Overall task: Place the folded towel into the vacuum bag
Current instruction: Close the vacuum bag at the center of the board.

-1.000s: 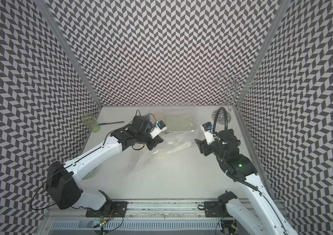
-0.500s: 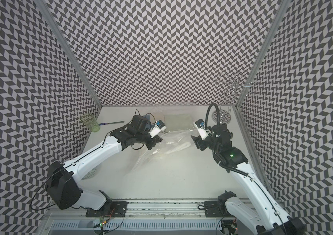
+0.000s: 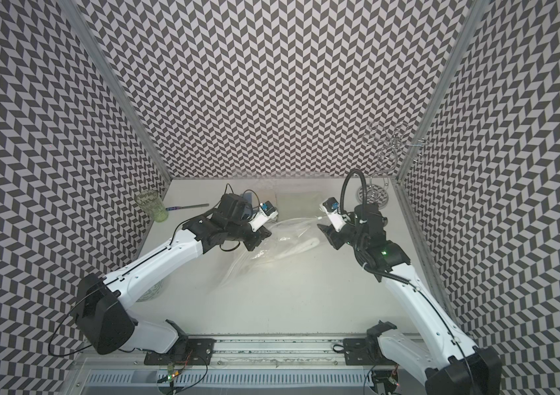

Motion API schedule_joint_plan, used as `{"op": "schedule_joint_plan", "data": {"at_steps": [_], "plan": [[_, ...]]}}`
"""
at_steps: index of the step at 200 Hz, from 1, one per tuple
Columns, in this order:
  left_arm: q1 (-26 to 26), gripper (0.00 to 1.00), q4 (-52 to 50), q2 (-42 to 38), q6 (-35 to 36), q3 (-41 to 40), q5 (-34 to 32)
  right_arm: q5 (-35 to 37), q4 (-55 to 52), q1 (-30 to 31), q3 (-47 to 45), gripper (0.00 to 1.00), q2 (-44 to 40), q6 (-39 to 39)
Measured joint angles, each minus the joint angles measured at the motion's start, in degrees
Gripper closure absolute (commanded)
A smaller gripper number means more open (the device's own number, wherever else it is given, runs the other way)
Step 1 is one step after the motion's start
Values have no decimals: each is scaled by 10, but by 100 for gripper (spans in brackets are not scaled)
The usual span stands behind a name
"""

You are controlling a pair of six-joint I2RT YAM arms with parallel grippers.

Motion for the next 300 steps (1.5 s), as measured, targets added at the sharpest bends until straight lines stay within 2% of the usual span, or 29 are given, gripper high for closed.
{"op": "schedule_joint_plan", "data": {"at_steps": [28, 76, 90, 100, 118, 135, 163, 196, 228, 300], "plan": [[2, 100, -10, 0, -1, 5, -32, -22, 2, -1, -2, 68, -9, -2], [4, 100, -13, 0, -5, 5, -63, -63, 11, -1, -5, 79, -19, -1], [5, 100, -13, 0, -7, 5, -69, -72, 12, -1, -5, 75, -19, -1], [5, 100, -13, 0, -8, 5, -71, -75, 13, -1, -5, 66, -19, -3], [5, 100, -13, 0, -9, 5, -71, -74, 18, -1, -5, 61, -19, 0], [5, 100, -13, 0, -9, 5, -71, -71, 22, -1, -5, 61, -18, -1], [5, 100, -14, 0, -10, 5, -71, -65, 26, -1, 0, 74, 2, -4], [5, 100, -14, 0, -13, 5, -78, -67, 22, -1, 9, 83, 14, -7], [5, 100, -25, 2, -28, 17, -85, -77, 20, 0, 6, 100, -1, -1], [5, 100, -34, 0, -65, 26, -77, -59, 25, 17, -14, 100, -40, 48]]}}
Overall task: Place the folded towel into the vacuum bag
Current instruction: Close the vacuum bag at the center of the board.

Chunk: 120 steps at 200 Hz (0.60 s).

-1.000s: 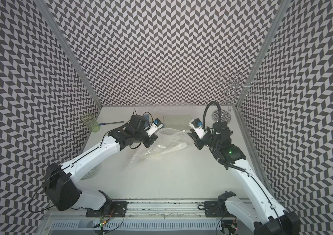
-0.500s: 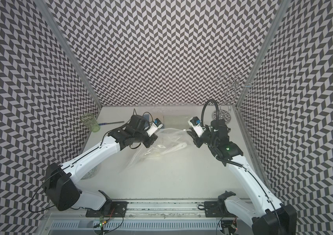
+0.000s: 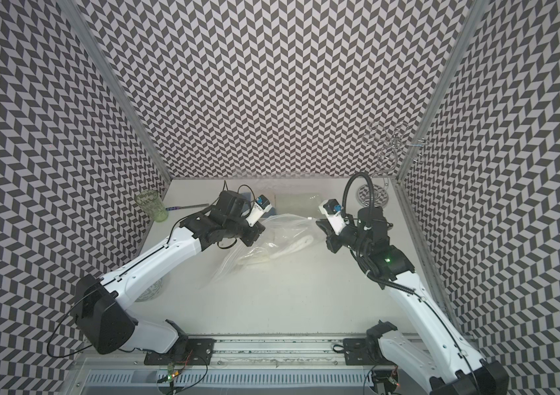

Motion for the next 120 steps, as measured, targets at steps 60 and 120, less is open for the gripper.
{"op": "schedule_joint_plan", "data": {"at_steps": [60, 120], "plan": [[3, 87, 1, -10, -13, -19, 39, 16, -21, 18, -8, 100, -20, 18], [4, 56, 11, -73, -10, -43, 111, 25, -38, 41, -8, 100, -23, 26]]}}
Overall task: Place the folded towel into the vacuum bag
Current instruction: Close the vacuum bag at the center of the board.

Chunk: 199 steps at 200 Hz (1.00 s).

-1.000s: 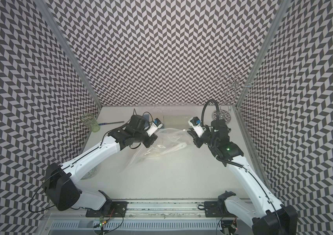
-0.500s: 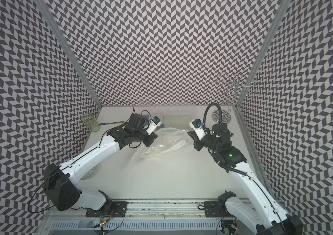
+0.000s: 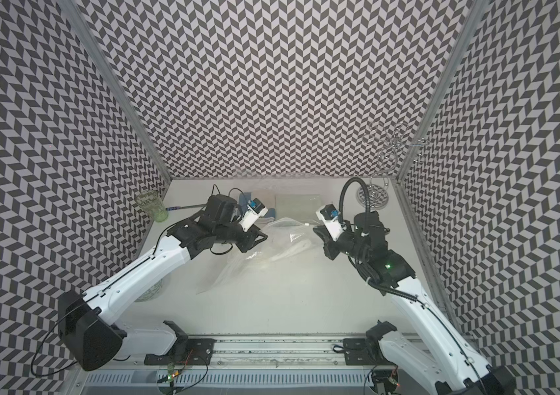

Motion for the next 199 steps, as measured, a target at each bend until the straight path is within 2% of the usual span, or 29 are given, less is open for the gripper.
{"op": "schedule_joint_plan", "data": {"at_steps": [23, 41, 81, 140, 175, 199], "plan": [[-8, 51, 6, -16, 12, 3, 21, 2, -18, 8, 3, 100, 1, -1], [-34, 48, 17, -24, 29, 10, 28, 2, -27, 15, 8, 100, 1, -2], [-93, 47, 57, -14, 75, 52, 41, 2, -51, 23, 22, 100, 1, -12], [-110, 50, 71, 87, 148, 136, 78, -5, -71, 25, 26, 100, -10, -17], [-125, 52, 54, 118, 185, 144, 104, -11, -77, 25, 26, 100, -14, -17], [-126, 58, 54, 123, 199, 144, 107, -18, -77, 25, 26, 100, -14, -17]]}}
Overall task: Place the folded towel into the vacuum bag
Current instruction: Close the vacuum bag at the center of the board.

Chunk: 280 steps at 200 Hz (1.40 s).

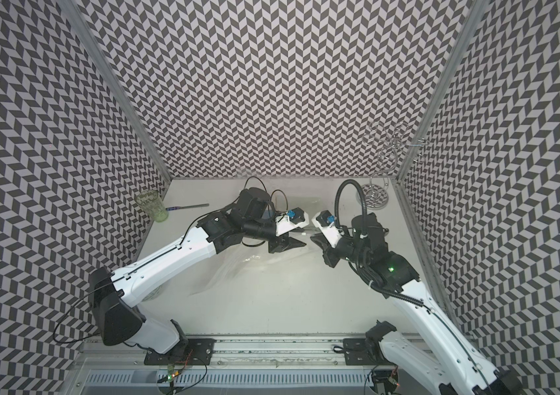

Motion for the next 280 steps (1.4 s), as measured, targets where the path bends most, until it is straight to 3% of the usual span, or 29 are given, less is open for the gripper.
{"op": "schedule_joint_plan", "data": {"at_steps": [14, 35, 75, 85, 110, 137, 182, 206, 228, 262, 280], "plan": [[0, 65, 0, 1, 6, 0, 0, -2, 0, 0, 0, 100, 0, 0], [0, 85, 1, 4, 17, 0, 0, -4, 0, 0, 0, 100, 0, 0], [0, 99, 5, 5, 34, -7, -2, -4, -10, 0, 0, 100, -2, -1], [0, 100, 10, 3, 37, -14, -1, -5, -16, 0, 0, 100, -2, -1], [0, 100, 10, 0, 41, -22, 4, -17, -25, 1, 0, 84, -2, -9], [0, 100, 8, 0, 46, -24, 12, -30, -19, 1, 13, 79, 3, -21], [2, 100, 6, 0, 51, -24, 8, -49, -16, 3, 32, 92, 28, -38], [2, 100, 5, -1, 52, -24, 6, -54, -18, 3, 32, 80, 27, -41], [2, 100, 6, -1, 52, -25, 6, -51, -21, 3, 30, 81, 23, -44], [2, 100, 6, -1, 51, -25, 6, -40, -23, 4, 29, 100, 15, -48], [2, 97, 5, -1, 51, -25, 7, -40, -25, 4, 29, 100, 15, -48]]}}
